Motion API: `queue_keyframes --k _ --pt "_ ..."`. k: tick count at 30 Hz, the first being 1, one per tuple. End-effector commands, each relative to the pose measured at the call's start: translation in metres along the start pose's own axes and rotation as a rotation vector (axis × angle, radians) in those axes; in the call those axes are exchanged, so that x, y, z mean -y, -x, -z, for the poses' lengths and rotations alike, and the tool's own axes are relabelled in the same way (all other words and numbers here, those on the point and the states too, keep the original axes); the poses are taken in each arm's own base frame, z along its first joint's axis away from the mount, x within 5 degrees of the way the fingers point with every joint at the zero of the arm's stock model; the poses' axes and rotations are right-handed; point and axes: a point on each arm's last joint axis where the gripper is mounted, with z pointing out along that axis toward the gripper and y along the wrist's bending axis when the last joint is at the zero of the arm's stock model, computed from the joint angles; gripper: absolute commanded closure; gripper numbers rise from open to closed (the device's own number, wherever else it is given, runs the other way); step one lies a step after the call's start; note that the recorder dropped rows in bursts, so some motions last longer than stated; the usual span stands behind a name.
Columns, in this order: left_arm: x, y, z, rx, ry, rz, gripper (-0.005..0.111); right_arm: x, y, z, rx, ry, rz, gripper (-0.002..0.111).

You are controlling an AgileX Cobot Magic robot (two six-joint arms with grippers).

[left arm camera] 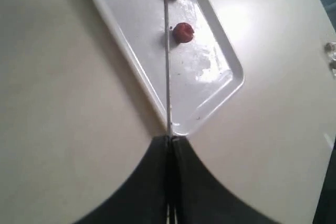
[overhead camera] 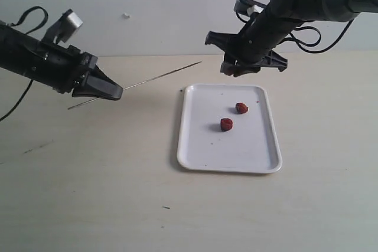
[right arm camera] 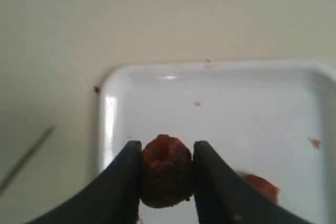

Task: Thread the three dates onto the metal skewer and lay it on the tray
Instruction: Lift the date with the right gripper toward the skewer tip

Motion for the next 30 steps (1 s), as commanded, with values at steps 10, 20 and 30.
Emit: queue_keyframes --k 10,20,30 --pt "-0.003 0.007 -0.014 0.138 0.108 0.061 0.107 -0.016 0.020 0.011 0.130 0.239 -0.307 0.076" --pt "0.014 0.010 -0.032 0.141 0.106 -0.012 0.107 -0.023 0.023 0.013 0.141 0.324 -0.383 0.076" --pt "0.016 0.013 -0.038 0.160 0.150 -0.024 0.107 -0.024 0.026 0.015 0.140 0.374 -0.456 0.076"
